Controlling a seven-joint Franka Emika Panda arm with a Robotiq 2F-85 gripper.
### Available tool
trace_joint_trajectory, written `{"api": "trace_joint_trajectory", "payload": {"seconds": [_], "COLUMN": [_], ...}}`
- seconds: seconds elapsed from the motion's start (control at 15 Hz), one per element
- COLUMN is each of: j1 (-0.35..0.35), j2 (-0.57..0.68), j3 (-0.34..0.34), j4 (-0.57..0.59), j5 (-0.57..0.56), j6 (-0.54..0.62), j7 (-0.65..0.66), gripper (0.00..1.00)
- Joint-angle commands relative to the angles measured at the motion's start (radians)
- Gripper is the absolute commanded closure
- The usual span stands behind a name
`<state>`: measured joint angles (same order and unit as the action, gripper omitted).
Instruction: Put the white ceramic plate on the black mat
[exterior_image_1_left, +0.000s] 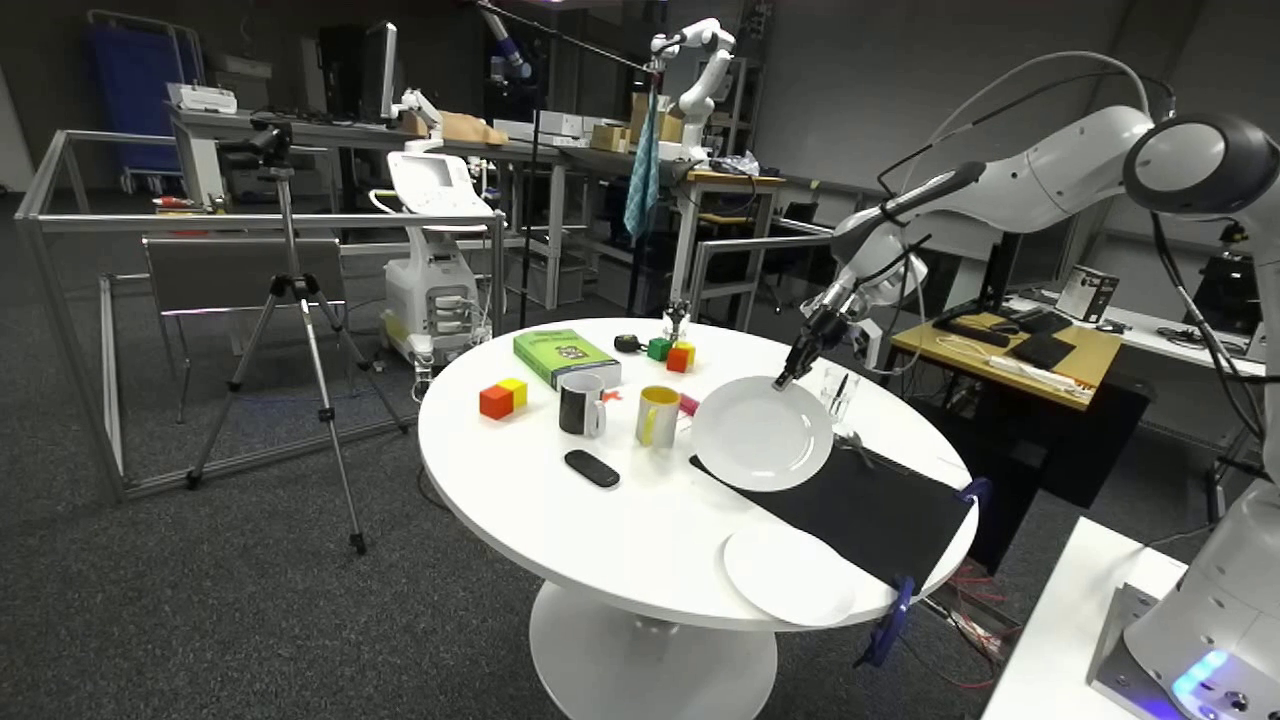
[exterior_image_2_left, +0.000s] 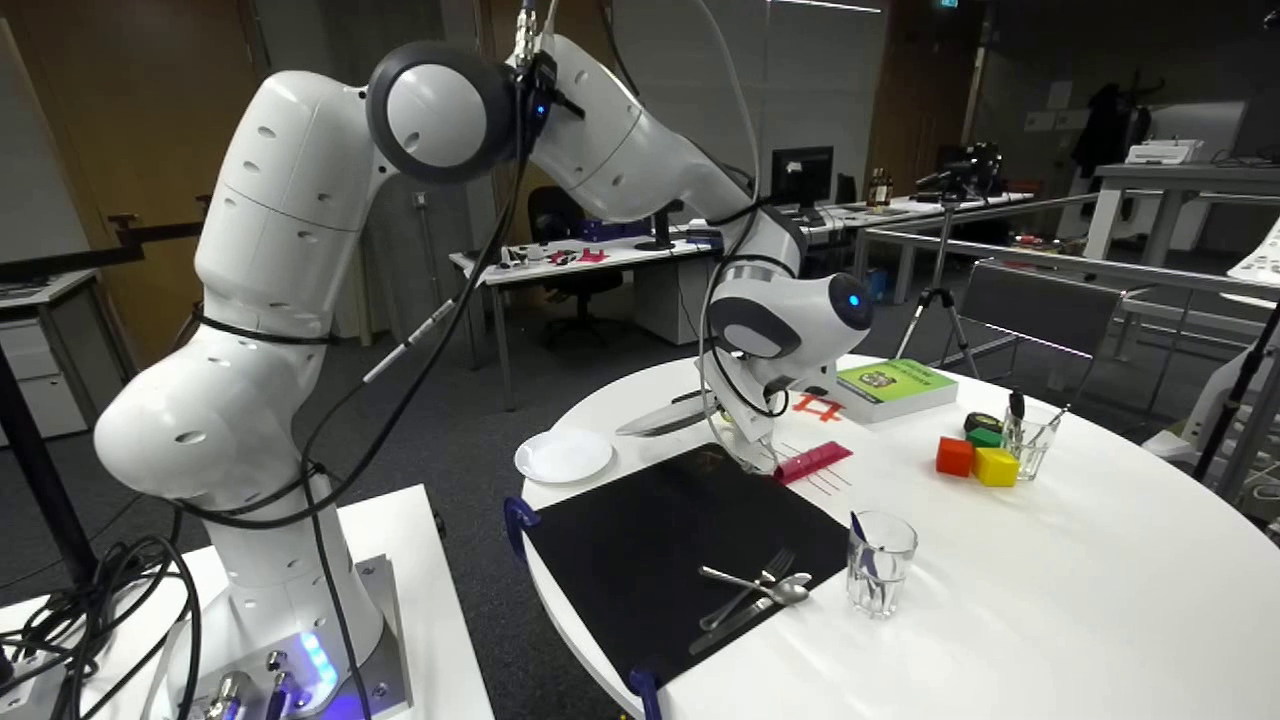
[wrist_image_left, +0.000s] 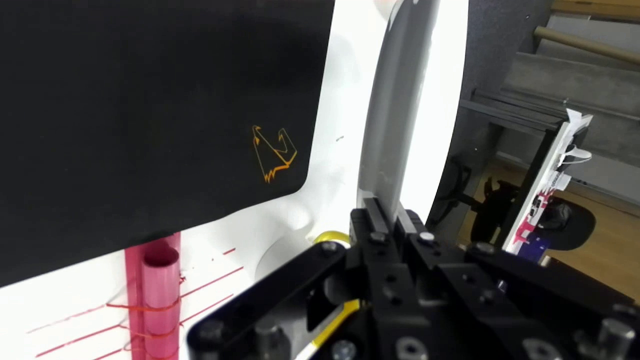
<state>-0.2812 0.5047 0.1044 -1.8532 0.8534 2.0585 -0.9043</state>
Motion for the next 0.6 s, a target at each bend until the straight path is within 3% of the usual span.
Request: {"api": "trace_joint_trajectory", "payload": {"seconds": [0.0, 0.53], "j1": [0.015, 0.020], "j2": [-0.150, -0.243], "j3": [-0.044, -0.122], "j4": [-0.180, -0.369], "j5": [0.077, 0.157], "j6": [0.044, 0.104], "j7": [-0.033, -0.128], "gripper": [0.99, 0.99]}}
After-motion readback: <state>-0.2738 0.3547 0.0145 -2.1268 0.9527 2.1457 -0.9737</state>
